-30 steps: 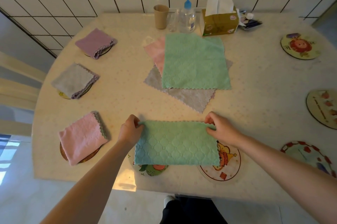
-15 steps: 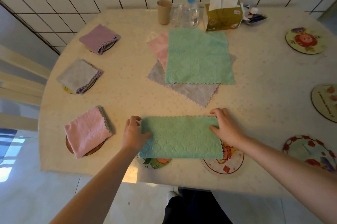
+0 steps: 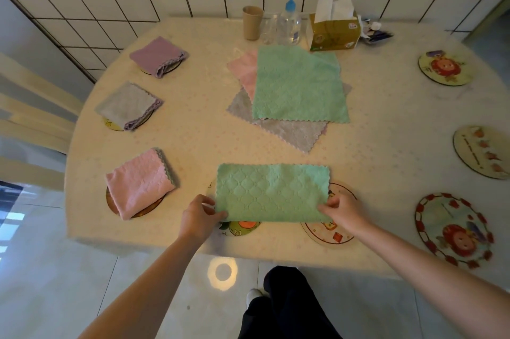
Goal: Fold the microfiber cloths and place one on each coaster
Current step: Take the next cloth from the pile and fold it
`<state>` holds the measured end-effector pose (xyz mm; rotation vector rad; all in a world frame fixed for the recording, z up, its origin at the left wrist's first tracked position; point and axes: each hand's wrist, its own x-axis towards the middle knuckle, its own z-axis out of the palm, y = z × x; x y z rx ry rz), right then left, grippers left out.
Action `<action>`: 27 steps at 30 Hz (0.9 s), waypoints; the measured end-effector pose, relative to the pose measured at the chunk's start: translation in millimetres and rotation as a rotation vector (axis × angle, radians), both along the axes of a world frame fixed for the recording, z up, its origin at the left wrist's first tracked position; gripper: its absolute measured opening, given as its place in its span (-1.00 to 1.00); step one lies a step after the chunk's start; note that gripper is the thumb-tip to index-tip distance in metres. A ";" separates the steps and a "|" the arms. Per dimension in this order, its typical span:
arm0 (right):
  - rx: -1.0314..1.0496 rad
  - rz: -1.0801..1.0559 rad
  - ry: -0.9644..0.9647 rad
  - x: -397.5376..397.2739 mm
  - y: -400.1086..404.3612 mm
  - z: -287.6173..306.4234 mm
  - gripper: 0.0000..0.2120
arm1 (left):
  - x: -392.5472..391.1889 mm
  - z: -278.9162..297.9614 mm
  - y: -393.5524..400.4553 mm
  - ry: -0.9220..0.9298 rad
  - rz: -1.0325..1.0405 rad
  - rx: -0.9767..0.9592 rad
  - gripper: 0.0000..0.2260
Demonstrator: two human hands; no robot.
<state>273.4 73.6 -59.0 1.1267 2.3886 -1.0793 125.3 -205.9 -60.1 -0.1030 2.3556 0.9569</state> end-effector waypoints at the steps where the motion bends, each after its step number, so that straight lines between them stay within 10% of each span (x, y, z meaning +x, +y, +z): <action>1: -0.012 -0.017 0.013 2.4 -2.2 -0.2 -0.81 | 0.2 0.6 -0.9 0.009 -0.007 0.007 -0.69; 10: -0.063 -0.098 0.114 25.0 -6.7 -9.8 -0.79 | 5.8 -6.4 -14.9 0.058 -0.060 -0.047 -0.71; 18: 0.212 0.057 0.138 6.7 2.0 -6.9 -0.82 | 41.6 -10.8 11.8 0.684 -0.589 -0.238 -0.63; 27: 0.274 0.633 0.097 -68.7 35.9 0.7 -0.63 | 15.1 -10.8 70.1 0.517 -0.825 -0.278 -0.46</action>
